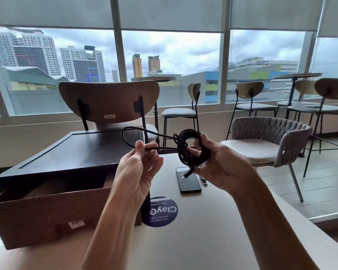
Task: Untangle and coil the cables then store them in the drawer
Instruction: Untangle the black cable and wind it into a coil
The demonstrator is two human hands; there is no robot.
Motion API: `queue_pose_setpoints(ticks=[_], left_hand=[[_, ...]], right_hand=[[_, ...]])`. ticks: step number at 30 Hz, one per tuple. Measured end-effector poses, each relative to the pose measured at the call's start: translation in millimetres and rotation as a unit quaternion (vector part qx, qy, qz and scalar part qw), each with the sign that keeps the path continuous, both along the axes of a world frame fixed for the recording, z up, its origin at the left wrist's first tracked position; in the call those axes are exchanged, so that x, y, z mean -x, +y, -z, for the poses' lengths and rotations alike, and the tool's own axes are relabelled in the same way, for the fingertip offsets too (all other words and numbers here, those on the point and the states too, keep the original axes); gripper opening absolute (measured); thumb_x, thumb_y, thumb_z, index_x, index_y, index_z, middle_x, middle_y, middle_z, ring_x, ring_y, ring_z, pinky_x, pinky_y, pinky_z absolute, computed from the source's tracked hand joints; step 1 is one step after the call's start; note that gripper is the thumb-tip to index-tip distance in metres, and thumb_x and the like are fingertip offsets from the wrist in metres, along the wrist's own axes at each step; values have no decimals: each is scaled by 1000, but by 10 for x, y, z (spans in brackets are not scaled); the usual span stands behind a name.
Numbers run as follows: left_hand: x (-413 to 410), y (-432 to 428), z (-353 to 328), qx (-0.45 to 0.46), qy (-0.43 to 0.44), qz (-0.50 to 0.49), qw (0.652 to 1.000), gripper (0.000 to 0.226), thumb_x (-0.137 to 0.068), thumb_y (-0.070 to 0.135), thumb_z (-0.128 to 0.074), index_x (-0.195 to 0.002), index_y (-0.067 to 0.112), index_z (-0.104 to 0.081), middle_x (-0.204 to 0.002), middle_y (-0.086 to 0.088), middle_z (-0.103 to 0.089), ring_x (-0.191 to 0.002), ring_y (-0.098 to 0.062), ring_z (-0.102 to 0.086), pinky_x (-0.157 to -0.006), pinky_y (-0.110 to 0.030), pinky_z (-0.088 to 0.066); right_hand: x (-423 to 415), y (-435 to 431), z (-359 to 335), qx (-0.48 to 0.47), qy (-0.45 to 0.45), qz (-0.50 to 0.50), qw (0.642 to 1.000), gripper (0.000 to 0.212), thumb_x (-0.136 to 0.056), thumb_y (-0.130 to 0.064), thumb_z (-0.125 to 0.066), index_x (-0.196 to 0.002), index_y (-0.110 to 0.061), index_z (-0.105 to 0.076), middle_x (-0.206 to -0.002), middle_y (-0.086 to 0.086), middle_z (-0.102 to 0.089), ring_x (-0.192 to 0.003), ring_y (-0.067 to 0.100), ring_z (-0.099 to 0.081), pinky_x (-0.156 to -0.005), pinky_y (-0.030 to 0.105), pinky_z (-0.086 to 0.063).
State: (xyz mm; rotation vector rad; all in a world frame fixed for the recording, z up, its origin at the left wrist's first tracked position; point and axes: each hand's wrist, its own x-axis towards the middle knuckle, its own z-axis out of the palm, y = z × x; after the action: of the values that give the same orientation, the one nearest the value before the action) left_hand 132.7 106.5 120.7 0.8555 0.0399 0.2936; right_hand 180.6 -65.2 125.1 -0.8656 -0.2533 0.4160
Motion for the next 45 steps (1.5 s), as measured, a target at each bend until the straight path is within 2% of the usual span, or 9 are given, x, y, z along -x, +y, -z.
queue_pose_setpoints(ticks=[3,8,13,20,24,34,36,41,45], left_hand=[[34,58,-6,-14,24,36,999,38,-104,26,-46,-85,-1,-64,-64,-9,-59,-50,-13,-60,-48,-23,-56],[-11,115,73,-63,52,21,996,36,-104,26,-47,-87,0,-66,-67,-9,-62,-51,-12,-62,-49,-24,-57],[-30,-70,97,-112,54,53,991,27,-105,25,-45,-102,4,-60,-79,-12,-71,-61,-16,-69,-57,-27,-59],[-52,-208,167,-168,-7,131,977,64,-76,31,-76,-132,8,-53,-103,-4,-75,-86,-8,-71,-77,-21,-56],[-74,-245,189,-94,-5,114,989,35,-71,15,-77,-103,2,-70,-90,-6,-74,-74,-6,-68,-71,-15,-56],[-116,-201,203,-38,42,65,996,4,-86,3,-69,-88,0,-71,-82,-10,-73,-73,-11,-68,-67,-16,-57],[-117,-222,201,-44,54,44,997,1,-87,1,-69,-87,0,-69,-81,-11,-73,-70,-11,-70,-65,-16,-59],[-131,-238,225,-69,54,-1,996,4,-88,1,-69,-93,0,-68,-83,-10,-75,-71,-12,-73,-65,-17,-58],[-127,-196,220,-87,35,16,995,8,-90,3,-67,-97,-2,-69,-85,-11,-75,-72,-11,-72,-67,-17,-58]], right_hand=[[19,17,-1,-32,15,-22,999,28,-102,-25,-47,-86,-5,-58,-126,24,-61,-127,36,-57,-88,46,-56],[47,59,-28,-74,21,15,997,25,-104,-22,-44,-91,-4,-57,-73,4,-59,-102,26,-59,-97,45,-49],[67,225,11,-30,-25,96,995,30,-106,-20,-41,-87,-3,-56,-67,5,-52,-59,12,-55,-73,33,-56],[2,205,68,84,-113,152,978,34,-106,-29,-39,-92,-2,-54,-87,15,-56,-87,26,-58,-86,35,-57],[31,205,78,75,-146,118,979,33,-106,-25,-39,-92,-1,-56,-67,1,-61,-69,11,-63,-75,27,-56],[15,156,133,162,-185,150,958,46,-92,-2,-63,-129,-19,-42,-112,19,-68,-102,26,-71,-99,40,-54],[32,132,141,230,-240,167,928,54,-89,0,-65,-127,-26,-38,-119,11,-62,-106,24,-67,-96,37,-54],[37,113,135,444,-438,273,733,29,-84,-13,-71,-106,-32,-67,-121,-10,-52,-115,-1,-50,-92,16,-42],[41,116,116,490,-444,270,700,19,-91,-26,-67,-108,-26,-76,-110,-8,-63,-101,5,-59,-85,11,-46]])
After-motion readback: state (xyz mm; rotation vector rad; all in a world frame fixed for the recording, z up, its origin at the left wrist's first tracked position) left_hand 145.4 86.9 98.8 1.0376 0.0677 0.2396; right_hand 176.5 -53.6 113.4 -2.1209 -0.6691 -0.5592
